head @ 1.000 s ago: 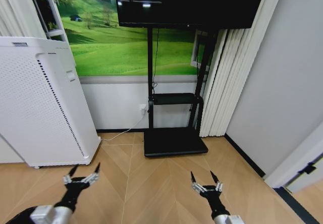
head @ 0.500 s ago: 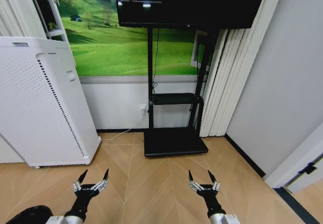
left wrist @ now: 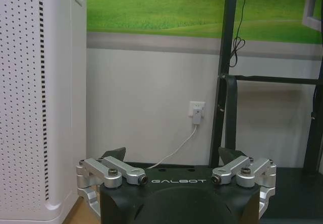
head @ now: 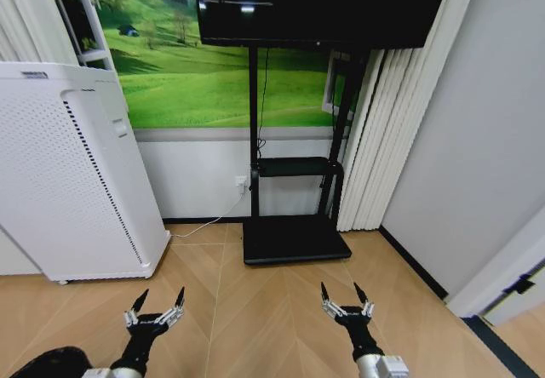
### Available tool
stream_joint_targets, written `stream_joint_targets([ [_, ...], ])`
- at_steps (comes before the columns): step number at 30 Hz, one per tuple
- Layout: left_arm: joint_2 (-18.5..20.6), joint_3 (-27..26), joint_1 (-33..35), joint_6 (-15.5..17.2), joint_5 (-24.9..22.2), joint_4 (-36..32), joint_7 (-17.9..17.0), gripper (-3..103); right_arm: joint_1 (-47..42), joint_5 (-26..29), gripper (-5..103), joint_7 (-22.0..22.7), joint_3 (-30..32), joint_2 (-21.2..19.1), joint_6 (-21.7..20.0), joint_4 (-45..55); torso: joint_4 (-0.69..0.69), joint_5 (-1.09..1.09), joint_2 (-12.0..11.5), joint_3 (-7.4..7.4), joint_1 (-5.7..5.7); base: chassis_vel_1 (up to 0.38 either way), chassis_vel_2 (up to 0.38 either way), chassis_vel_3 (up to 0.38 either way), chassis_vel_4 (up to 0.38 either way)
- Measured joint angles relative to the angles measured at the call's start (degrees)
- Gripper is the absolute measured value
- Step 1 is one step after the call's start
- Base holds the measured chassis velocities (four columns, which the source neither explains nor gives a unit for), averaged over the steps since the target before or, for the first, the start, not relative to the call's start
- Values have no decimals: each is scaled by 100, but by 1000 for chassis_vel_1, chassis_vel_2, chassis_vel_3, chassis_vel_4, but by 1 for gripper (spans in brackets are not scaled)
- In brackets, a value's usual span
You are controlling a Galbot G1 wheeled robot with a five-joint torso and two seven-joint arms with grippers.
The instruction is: Pick up the trash bin and place the garbage on the floor into it.
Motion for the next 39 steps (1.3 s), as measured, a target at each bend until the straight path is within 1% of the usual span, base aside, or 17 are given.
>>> stream_joint_targets([
  [13,3,-6,0,0,-7,6,-2,100,-2,-4,100,-1,2,0,-4,2,0,0,19,16,1,0,0,0,0],
  [22,4,-10,-1,0,-10,8,-2,100,-3,-4,100,-4,2,0,-4,2,0,0,225,191,33,0,0,0,0],
  [23,4,-10,-1,0,-10,8,-2,100,-3,-4,100,-4,2,0,-4,2,0,0,225,191,33,0,0,0,0],
  [25,4,-11,-1,0,-11,9,-2,100,-3,-4,100,-5,1,0,-4,2,0,0,314,268,45,0,0,0,0],
  [26,4,-11,-1,0,-11,9,-2,100,-3,-4,100,-5,1,0,-4,2,0,0,314,268,45,0,0,0,0],
  [28,4,-11,-1,1,-12,9,-2,100,-3,-4,100,-5,2,0,-4,2,0,0,401,340,60,0,0,0,0],
  [29,4,-11,-1,1,-12,9,-2,100,-3,-4,100,-5,2,0,-4,2,0,0,401,340,60,0,0,0,0],
  [34,5,-11,-1,2,-13,9,-2,100,-3,-4,100,-5,2,0,-4,2,0,0,552,457,94,0,0,0,0],
  [39,5,-11,-1,4,-13,9,-2,100,-3,-4,100,-5,2,0,-4,2,0,0,648,531,117,0,0,0,0],
])
